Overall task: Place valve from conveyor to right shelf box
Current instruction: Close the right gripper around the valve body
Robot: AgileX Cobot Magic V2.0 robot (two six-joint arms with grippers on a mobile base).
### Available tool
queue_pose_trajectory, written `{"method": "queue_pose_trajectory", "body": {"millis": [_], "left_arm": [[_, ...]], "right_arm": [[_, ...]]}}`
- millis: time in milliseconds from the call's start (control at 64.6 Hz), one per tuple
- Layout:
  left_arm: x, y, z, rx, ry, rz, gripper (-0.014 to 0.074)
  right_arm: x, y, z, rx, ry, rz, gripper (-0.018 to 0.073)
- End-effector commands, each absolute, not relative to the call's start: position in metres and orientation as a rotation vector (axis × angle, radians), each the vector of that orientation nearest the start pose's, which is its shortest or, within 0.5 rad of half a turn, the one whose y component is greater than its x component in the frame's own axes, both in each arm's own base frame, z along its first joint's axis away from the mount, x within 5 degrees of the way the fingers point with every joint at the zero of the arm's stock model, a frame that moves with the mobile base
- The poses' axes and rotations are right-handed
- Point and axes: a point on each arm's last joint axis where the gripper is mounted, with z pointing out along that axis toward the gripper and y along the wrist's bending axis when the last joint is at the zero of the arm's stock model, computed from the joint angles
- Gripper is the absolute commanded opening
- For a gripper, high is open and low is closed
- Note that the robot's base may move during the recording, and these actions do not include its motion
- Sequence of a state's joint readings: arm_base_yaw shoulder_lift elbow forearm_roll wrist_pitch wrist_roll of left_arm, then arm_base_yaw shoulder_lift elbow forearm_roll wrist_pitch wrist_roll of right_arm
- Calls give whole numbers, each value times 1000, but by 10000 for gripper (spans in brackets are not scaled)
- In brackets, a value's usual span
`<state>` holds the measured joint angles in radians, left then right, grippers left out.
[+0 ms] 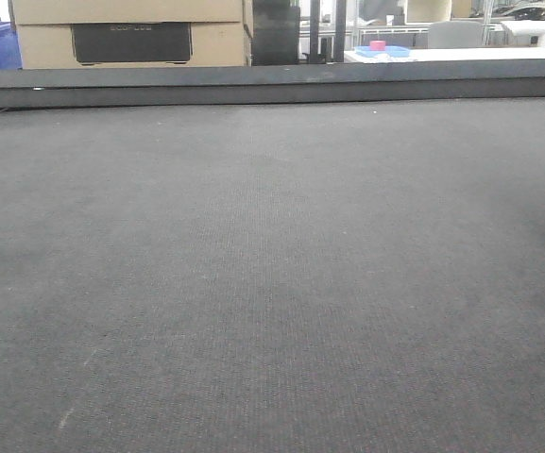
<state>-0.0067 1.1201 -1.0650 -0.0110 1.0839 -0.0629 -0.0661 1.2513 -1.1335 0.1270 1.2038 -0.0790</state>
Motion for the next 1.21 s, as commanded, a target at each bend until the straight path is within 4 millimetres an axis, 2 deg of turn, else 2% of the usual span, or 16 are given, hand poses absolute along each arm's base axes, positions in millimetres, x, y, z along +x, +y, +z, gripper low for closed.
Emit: {"method": "queue_pose_trajectory", "body": {"millis": [0,31,108,217,418,604,820,1192], "left_arm": [[210,-3,345,-99,2629,-62,-111],[210,-3,345,-100,2630,-62,-111],[211,-3,344,-100,2632,-62,-111],[211,-3,344,-100,2632,-62,-111],[211,-3,344,-100,2630,-62,-111],[211,-3,344,-100,2630,-62,-111],[211,-3,344,-100,2630,-62,-111],[211,-3,345,-100,2628,-62,-111]], "right_arm": [[240,-6,325,13,2845,127,167],[242,-6,322,14,2859,129,263],[249,-7,314,17,2891,133,431],[259,-8,301,42,2929,139,573],[271,-9,273,89,2994,145,569],[279,-10,254,99,2968,129,569],[280,-14,251,143,2976,73,569],[276,-13,251,194,3020,79,569]]}}
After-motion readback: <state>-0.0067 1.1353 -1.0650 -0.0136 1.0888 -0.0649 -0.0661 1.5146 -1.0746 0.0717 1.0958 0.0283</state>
